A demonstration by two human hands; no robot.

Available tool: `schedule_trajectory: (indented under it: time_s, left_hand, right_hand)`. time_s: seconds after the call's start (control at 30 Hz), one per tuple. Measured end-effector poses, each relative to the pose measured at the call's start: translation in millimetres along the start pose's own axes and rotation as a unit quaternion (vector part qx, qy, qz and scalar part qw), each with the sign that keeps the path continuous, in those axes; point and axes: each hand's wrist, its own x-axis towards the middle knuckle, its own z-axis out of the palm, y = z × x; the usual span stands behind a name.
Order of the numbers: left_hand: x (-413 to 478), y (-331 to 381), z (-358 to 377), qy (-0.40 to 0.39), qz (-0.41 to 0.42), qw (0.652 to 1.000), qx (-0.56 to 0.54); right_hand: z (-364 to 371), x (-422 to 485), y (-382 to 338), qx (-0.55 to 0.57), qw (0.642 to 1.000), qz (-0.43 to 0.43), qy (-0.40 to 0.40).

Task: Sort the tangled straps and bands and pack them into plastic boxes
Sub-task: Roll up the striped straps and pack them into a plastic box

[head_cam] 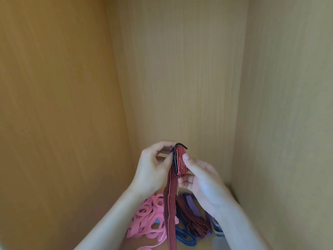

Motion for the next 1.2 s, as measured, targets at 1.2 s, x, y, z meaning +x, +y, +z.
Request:
schedule_trajectory:
  time_s: [1.2]
  left_hand:
    - [-31,-7,3,-0.094,-0.122,0.962,-0.225]
  right_hand:
    - [-10,16,6,-0.073,0.993,-0.091,0.014]
